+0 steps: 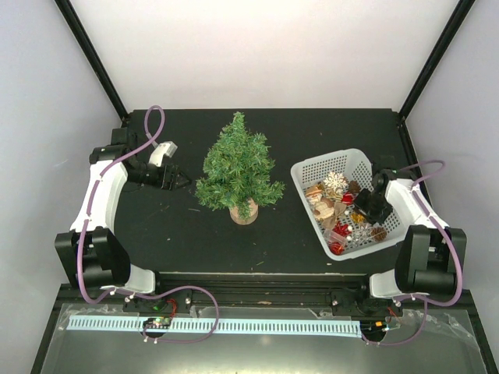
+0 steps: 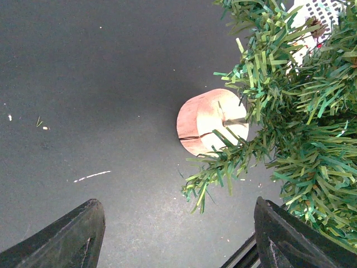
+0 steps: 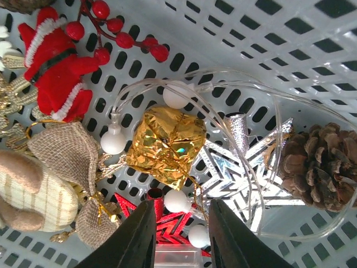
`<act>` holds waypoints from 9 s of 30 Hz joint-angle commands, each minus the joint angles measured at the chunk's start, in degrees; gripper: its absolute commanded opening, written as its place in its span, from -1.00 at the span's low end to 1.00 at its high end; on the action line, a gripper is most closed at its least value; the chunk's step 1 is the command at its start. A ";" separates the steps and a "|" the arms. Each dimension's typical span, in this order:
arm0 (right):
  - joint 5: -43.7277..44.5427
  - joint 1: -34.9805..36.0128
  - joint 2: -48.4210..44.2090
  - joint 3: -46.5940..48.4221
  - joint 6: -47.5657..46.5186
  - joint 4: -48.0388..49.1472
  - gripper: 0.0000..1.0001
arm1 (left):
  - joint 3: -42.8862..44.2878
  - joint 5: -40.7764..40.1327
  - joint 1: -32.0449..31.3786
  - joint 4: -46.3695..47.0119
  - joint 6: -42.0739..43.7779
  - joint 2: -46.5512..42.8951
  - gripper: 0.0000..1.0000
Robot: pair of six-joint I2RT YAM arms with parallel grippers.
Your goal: Decorate the small christmas tree
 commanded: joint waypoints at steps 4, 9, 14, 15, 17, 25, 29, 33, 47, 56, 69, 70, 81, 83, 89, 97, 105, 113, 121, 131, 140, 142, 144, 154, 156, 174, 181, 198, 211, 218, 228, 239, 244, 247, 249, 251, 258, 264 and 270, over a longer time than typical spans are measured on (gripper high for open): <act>-0.13 0.22 3.13 -1.17 -0.50 2.90 -0.36 | -0.01 1.60 0.17 0.87 -0.27 -1.78 0.48; 0.27 0.17 5.20 -0.32 -0.38 4.02 -0.35 | -0.69 1.63 0.22 0.96 -0.19 -2.45 0.48; 0.60 0.17 6.15 -0.62 -0.27 5.21 -0.45 | -0.68 1.60 0.23 0.90 -0.09 -2.63 0.48; 0.89 0.17 6.17 -0.66 -0.27 5.28 -0.54 | -0.75 1.63 0.27 0.94 -0.09 -2.63 0.48; 1.10 0.18 6.18 -0.97 -0.27 5.46 -0.74 | -0.84 1.68 0.24 1.08 -0.09 -2.63 0.48; 1.45 0.29 4.07 -1.22 -0.43 4.62 -0.98 | -1.11 1.99 0.20 1.40 -0.18 -2.46 0.48; 0.00 0.84 0.60 0.24 -1.24 2.53 -0.98 | -1.20 1.84 0.22 1.47 -0.09 -2.48 0.47; -1.30 3.04 -4.20 3.10 -2.12 -0.31 -0.98 | -1.04 1.83 0.23 1.53 -0.09 -2.33 0.48; -10.60 32.44 -14.27 17.94 -4.41 -2.65 -0.98 | 1.71 2.25 0.27 -0.38 0.04 -0.29 0.47; -15.01 38.24 -12.08 25.24 -7.17 -4.57 -0.98 | 1.86 2.60 0.20 -0.40 -0.03 0.33 0.47; -14.09 45.82 -3.08 30.29 -7.57 -4.29 -0.98 | 0.93 2.80 0.25 0.01 0.10 -0.03 0.47; -14.13 45.91 -2.79 30.23 -7.52 -3.95 -0.98 | 0.62 2.85 0.29 0.14 0.06 -0.12 0.47; 2.02 44.26 -8.21 30.65 -2.84 -11.45 -0.98 | -0.02 2.41 0.25 0.60 0.15 -0.86 0.47; 5.84 42.23 -9.85 28.04 -1.37 -13.01 -0.98 | -0.20 2.43 0.31 0.82 0.09 -1.04 0.47; 4.41 28.43 -11.46 14.45 0.59 -12.60 -0.98 | -0.72 2.17 0.28 1.09 -0.09 -1.23 0.47; 1.73 18.37 -1.07 9.52 -3.29 -2.51 -0.98 | -1.46 2.06 0.26 1.51 -0.44 -1.14 0.47; 5.96 16.58 10.26 15.68 -5.41 -1.75 -0.23 | -2.06 2.13 0.25 2.08 -0.35 -0.96 0.47; 17.26 14.67 5.33 18.07 -2.98 -12.33 0.32 | -2.35 2.55 0.27 2.72 -0.29 -0.62 0.47; 15.92 6.62 -2.00 9.02 -2.19 -14.76 0.25 | -2.17 4.00 0.33 3.71 -0.46 1.14 0.47; 10.39 0.17 1.05 4.97 -4.71 -8.22 -0.04 | -1.03 4.61 0.27 2.91 -0.27 2.13 0.47; 9.51 -0.91 4.27 2.80 -4.88 -5.25 -0.15 | -1.03 3.93 0.30 2.36 0.04 0.91 0.47; 9.44 -0.93 4.60 2.05 -5.00 -4.55 -0.18 | -1.32 3.64 0.34 2.71 0.01 0.64 0.47; 9.58 -1.00 5.17 1.34 -5.01 -3.90 -0.26 | -1.59 3.62 0.37 2.88 -0.08 0.42 0.47; 9.37 -0.96 5.71 0.20 -5.03 -2.95 -0.59 | -1.05 3.76 0.49 2.59 0.26 0.17 0.47; 9.41 -0.97 5.52 0.20 -4.93 -2.88 -0.77 | -0.87 3.80 0.44 2.53 0.35 0.26 0.47; -1.42 -0.80 -13.66 8.33 -1.81 -9.22 -0.98 | 17.48 2.73 1.40 -8.39 4.61 -2.63 0.50; -6.69 -0.17 -19.93 15.28 2.18 -9.33 -0.98 | 32.33 5.73 1.40 -14.90 6.68 -6.45 0.60; -18.14 3.75 -22.98 47.95 5.43 -10.51 -0.98 | 55.51 13.66 -5.91 -23.19 10.88 -6.50 0.73; -26.78 4.76 -14.73 76.24 9.80 -13.30 -0.98 | 52.27 7.71 -29.93 -11.89 2.29 -4.76 0.74; -33.16 4.80 -15.16 74.10 18.36 1.39 -0.98 | 48.17 3.25 -40.61 -5.63 -1.57 -2.45 0.74; -36.22 4.76 -16.99 70.97 25.59 8.54 -0.98 | 57.26 -2.75 -54.89 -4.06 0.20 8.83 0.73; -36.60 4.77 -24.57 59.40 26.48 10.20 -0.98 | 69.95 -7.52 -61.27 4.09 -2.65 20.77 0.73; -35.96 4.81 -27.27 55.24 27.15 11.25 -0.98 | 69.68 -3.81 -61.40 11.22 -5.49 21.19 0.72; -35.84 4.80 -28.15 53.53 28.11 12.48 -0.98 | 70.46 -3.15 -62.11 12.29 -6.24 22.67 0.73; -35.84 4.82 -28.47 52.89 28.45 12.88 -0.98 | 70.76 -2.13 -62.48 12.11 -6.43 23.53 0.73; -35.84 4.81 -28.69 52.35 28.62 12.96 -0.98 | 70.97 0.33 -62.86 12.18 -6.76 24.21 0.73; -35.85 4.77 -30.01 48.98 30.21 15.24 -0.98 | 73.17 5.17 -65.66 11.18 -5.53 26.64 0.71; -35.82 4.76 -30.38 47.67 30.49 15.80 -0.98 | 74.90 5.80 -66.86 11.59 -6.08 28.81 0.66; -36.28 4.79 -30.50 46.63 31.85 17.98 -0.98 | 76.17 4.52 -67.33 12.08 -6.75 31.19 0.69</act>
